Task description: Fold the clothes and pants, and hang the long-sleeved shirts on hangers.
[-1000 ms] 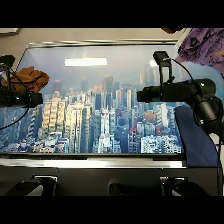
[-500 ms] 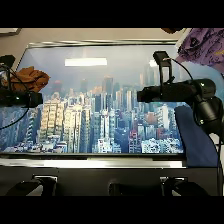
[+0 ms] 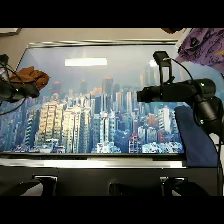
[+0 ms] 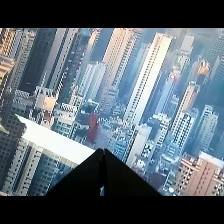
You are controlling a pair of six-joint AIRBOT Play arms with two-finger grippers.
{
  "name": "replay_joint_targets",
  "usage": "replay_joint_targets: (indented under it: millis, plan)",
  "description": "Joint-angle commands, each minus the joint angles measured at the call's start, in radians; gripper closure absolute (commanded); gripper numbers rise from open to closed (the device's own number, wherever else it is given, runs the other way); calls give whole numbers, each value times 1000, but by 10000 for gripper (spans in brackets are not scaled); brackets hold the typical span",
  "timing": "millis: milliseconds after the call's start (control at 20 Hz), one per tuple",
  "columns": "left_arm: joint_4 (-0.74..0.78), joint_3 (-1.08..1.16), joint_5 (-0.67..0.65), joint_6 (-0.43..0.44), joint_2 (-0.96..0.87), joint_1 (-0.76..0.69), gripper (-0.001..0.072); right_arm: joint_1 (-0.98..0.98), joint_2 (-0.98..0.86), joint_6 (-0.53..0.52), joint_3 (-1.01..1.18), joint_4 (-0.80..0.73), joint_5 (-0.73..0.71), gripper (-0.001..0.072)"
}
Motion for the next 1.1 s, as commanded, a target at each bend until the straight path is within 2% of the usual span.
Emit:
replay_joint_targets:
  millis: [0,150,350,650,900,950,1050]
  plan:
    - [2,144,104,-58,-191,164,-12,1,0,0,1,0,0,682]
    - [2,330,134,-48,-402,256,-12,1,0,0,1,0,0,682]
    - [0,466,291,-52,-622,298,-11,1,0,0,1,0,0,682]
    - [-1,491,427,-51,-814,298,-11,1,0,0,1,0,0,682]
    - [-13,564,435,-51,-919,298,-8,1,0,0,1,0,0,682]
    - [-26,581,434,-51,-937,298,32,1,0,0,1,0,0,682]
    - [-30,611,408,-51,-958,298,365,1,0,0,1,0,0,682]
